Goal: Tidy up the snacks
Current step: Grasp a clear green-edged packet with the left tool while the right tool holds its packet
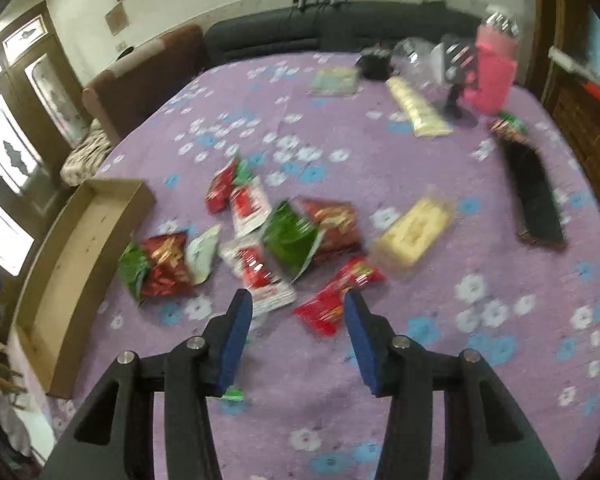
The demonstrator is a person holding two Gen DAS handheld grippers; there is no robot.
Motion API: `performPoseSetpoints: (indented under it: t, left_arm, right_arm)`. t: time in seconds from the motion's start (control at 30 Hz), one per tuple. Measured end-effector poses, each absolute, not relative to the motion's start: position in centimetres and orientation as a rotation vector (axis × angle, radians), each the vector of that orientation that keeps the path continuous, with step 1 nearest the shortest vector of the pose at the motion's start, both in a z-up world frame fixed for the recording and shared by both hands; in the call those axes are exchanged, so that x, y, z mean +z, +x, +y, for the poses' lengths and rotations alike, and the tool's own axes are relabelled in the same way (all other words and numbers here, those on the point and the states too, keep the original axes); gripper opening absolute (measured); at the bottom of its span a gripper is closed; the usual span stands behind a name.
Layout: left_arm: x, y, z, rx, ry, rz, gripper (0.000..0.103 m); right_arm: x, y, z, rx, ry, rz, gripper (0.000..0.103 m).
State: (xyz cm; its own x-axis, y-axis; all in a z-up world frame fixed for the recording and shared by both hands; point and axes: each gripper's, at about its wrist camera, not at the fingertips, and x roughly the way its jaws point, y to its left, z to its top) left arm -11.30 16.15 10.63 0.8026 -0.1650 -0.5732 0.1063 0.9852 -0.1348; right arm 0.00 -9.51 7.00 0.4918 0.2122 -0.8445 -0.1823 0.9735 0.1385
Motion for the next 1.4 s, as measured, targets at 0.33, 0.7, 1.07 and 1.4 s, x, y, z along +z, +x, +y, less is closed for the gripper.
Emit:
performPoseSetpoints:
  t: [0.33, 0.7, 1.07, 1.4]
  left_arm:
    - [10.3, -11.7, 14.2, -0.195, -0.022, 0.672, 0.095]
    - [8.3, -10.3, 8.7, -0.349, 0.052, 0.761, 0.07]
    - [4.3, -6.7, 2.1, -0.483, 0.13, 0.88, 0.067]
    - [1.4, -4.7, -0.5, -0.551, 0.152, 0.954, 0.031]
  right_arm:
    - [2.7, 5.2, -5.6, 0.262, -0.003, 1.087, 0.045]
    - [4.1, 0.8, -8.2, 0.269, 0.081, 1.015, 0.02]
    - [3.4, -1.0, -12.9, 0.207, 0.173, 0.998, 0.02]
    - [2.7, -0.9, -13.9, 0.208, 0.218, 1.017, 0.022]
